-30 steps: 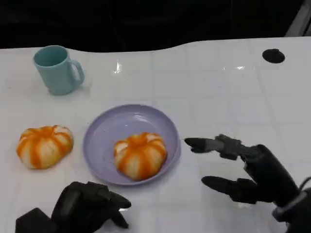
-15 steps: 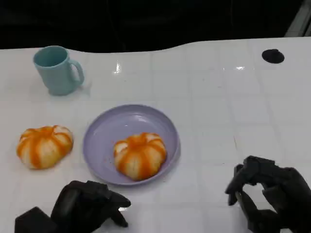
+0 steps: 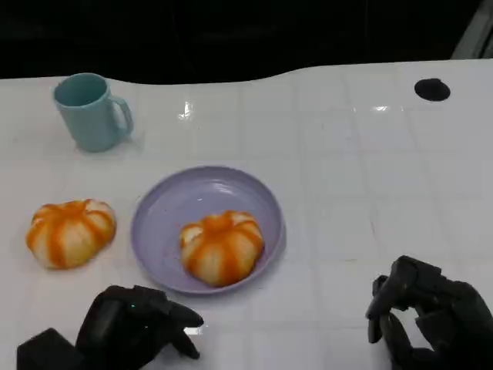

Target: Grasp the bread from the table and place it into the plate.

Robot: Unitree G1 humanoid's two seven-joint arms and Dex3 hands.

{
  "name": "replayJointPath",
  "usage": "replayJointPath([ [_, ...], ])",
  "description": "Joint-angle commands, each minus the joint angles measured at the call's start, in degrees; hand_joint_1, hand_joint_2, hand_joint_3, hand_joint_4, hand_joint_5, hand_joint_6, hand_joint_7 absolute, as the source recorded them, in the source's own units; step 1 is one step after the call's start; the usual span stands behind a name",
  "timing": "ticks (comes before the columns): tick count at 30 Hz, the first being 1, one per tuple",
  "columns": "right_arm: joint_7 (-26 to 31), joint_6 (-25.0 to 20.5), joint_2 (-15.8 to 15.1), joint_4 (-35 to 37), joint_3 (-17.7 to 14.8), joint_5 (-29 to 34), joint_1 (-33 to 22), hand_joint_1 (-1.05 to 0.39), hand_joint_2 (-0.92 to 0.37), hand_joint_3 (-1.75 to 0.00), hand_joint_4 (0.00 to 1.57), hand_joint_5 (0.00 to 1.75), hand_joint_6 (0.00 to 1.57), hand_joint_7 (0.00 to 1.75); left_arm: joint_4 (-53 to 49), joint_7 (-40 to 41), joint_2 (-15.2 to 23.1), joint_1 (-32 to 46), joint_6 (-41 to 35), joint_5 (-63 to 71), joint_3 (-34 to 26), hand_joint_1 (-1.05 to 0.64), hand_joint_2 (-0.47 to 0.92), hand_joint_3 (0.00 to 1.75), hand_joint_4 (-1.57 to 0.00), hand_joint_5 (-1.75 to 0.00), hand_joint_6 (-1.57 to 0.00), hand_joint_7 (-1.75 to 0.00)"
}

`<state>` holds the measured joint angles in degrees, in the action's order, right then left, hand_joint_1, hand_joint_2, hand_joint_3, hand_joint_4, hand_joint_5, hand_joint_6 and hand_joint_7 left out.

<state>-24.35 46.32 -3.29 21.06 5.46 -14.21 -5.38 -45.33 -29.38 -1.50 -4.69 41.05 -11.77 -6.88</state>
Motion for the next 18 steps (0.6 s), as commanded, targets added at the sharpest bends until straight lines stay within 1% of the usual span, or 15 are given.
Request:
replayJointPath([
  [1,-0.11,0.5,0.45,0.99,-0.99,0.55,0.51,-0.14,-0.34,-1.49,0.84,1.75,0.75,1.53,-0.37,-1.12,1.51,0.33,0.1,-1.05,-0.55,-1.05,0.92,0.0,-1.4,-0.82,-1.57,-0.21],
  [8,-0.38,1.55,1.28,2.39,-1.36,1.15,1.17,-0.15,-0.32,-1.49,0.83,1.75,0.75,1.51,-0.24,-1.51,2.14,0.58,-0.25,-1.58,-0.8,-1.05,0.92,0.0,-1.4,-0.82,-1.57,-0.21],
  [18,-1.15,1.3,1.77,2.29,-1.27,0.68,0.92,-0.16,-0.31,-1.5,0.85,1.75,0.77,1.5,-1.17,-2.16,2.29,0.13,0.12,-1.63,-1.23,-1.05,0.92,0.02,-1.4,-0.82,-1.57,-0.21],
])
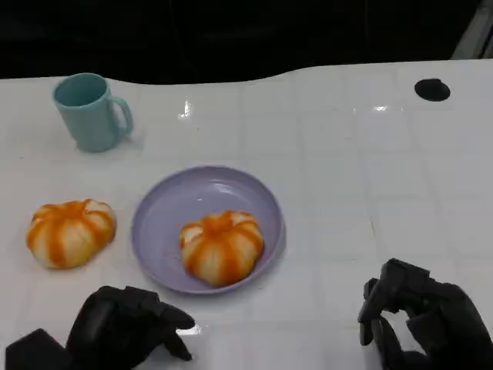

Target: Grasp the bread from the table and place it into the plate.

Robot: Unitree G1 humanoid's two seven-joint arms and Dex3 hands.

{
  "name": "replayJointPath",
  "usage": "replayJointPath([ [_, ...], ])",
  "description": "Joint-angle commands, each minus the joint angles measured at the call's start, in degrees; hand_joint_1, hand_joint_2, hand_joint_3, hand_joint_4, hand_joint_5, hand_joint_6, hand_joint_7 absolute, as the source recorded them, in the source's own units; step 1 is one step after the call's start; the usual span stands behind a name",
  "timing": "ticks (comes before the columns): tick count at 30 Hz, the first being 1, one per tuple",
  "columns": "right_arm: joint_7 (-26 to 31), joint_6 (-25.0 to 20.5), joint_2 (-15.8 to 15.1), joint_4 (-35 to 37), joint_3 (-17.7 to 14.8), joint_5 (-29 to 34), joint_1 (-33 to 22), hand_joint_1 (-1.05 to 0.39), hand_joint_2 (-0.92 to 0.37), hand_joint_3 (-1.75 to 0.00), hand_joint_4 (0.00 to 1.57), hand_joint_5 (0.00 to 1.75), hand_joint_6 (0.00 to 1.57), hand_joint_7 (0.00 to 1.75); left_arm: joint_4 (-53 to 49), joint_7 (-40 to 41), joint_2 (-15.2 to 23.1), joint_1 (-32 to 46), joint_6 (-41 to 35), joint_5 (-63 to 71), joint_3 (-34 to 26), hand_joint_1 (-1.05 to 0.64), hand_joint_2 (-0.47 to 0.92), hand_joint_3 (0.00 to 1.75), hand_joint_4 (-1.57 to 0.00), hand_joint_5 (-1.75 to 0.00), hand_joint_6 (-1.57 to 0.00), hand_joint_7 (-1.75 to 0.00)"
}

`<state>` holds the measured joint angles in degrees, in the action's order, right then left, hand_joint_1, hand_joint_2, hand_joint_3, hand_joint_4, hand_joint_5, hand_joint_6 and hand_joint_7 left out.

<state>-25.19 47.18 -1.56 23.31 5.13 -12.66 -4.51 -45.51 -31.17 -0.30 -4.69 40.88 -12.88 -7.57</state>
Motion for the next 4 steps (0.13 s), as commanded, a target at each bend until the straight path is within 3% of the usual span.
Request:
replayJointPath([
  [1,-0.34,0.72,0.11,0.29,-0.98,-0.75,0.15,-0.16,-0.31,-1.5,0.85,1.75,0.77,1.5,-1.25,-0.55,1.14,0.01,0.49,-0.55,-0.57,-1.05,0.92,0.02,-1.4,-0.82,-1.57,-0.21],
  [4,-0.3,0.85,0.29,0.47,-1.03,-0.62,0.22,-0.16,-0.3,-1.49,0.85,1.75,0.77,1.49,-1.5,-0.8,1.23,-0.17,0.36,-0.77,-0.72,-1.05,0.92,0.02,-1.39,-0.82,-1.57,-0.21],
])
